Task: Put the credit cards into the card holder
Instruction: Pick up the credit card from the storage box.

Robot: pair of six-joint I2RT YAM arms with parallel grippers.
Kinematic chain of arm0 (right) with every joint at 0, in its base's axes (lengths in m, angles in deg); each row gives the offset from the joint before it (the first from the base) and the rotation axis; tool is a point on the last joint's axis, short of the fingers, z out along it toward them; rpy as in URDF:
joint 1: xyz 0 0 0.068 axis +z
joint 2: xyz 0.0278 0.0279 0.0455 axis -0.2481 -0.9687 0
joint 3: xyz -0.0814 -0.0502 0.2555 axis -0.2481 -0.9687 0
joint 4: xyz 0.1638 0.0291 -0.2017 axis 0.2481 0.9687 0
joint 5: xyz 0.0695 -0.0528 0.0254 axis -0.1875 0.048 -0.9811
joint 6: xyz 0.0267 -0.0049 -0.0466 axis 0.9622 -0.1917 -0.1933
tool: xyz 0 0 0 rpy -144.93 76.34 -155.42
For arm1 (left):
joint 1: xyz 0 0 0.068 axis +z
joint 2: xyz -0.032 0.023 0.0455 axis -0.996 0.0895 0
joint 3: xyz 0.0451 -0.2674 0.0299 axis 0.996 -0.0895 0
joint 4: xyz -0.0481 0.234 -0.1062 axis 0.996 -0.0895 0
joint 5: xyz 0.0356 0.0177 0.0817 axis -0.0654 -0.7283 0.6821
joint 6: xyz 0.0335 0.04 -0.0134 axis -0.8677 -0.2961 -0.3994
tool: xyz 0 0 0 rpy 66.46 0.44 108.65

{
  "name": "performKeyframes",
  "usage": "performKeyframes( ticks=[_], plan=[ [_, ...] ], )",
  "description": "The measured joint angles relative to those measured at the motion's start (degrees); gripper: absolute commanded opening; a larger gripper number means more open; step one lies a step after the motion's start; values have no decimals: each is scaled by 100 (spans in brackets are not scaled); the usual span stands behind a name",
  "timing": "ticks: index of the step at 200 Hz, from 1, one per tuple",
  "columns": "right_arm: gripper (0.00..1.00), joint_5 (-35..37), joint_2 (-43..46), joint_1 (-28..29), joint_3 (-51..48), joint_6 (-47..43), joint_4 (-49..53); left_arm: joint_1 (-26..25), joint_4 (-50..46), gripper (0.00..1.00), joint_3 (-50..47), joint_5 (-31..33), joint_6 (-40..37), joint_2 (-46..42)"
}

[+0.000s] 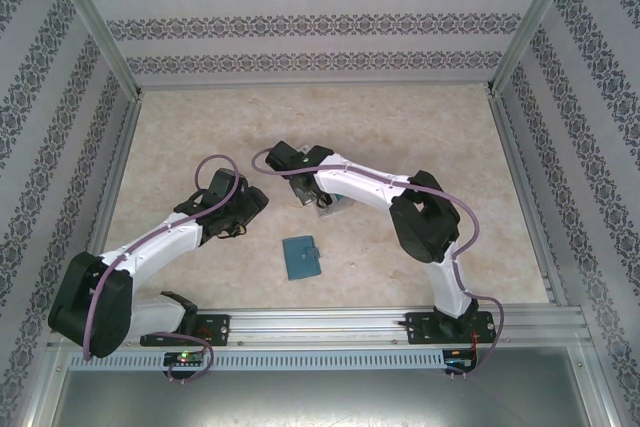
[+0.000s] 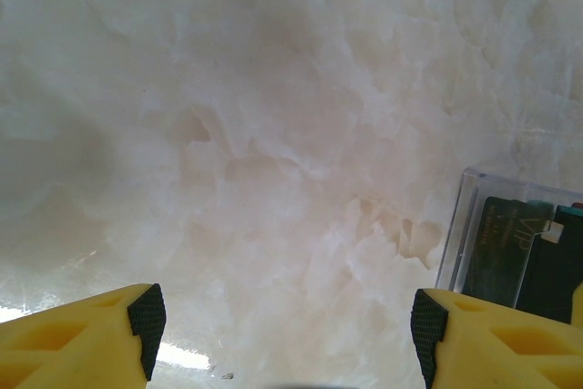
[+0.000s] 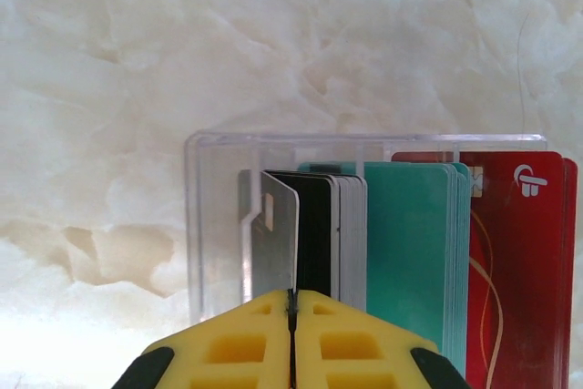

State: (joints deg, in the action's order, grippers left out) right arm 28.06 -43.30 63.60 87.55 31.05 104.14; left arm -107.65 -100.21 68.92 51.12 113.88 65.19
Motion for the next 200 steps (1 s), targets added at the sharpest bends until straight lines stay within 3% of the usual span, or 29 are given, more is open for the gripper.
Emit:
performKeyframes(
  ticks=[76, 105, 132, 157, 200],
  plan=[
    [0, -424, 409, -151, -28, 46, -15, 0, 85, 74, 107, -149, -48, 85],
    [0, -887, 970, -227, -450, 264, -201, 0, 415, 74, 109, -437, -192, 83],
    [0, -1832, 2166, -531, -1327, 793, -887, 2, 1045, 75, 116, -885, -308, 76],
    [0, -3058, 3198, -1257, -2312, 1572, -1958, 2, 1596, 81, 236, -1436, -352, 101],
    [0, -4824, 3530, -2061, -3289, 2747, -3405, 2, 2481, 81, 1174, -2909, -387, 872]
  ],
)
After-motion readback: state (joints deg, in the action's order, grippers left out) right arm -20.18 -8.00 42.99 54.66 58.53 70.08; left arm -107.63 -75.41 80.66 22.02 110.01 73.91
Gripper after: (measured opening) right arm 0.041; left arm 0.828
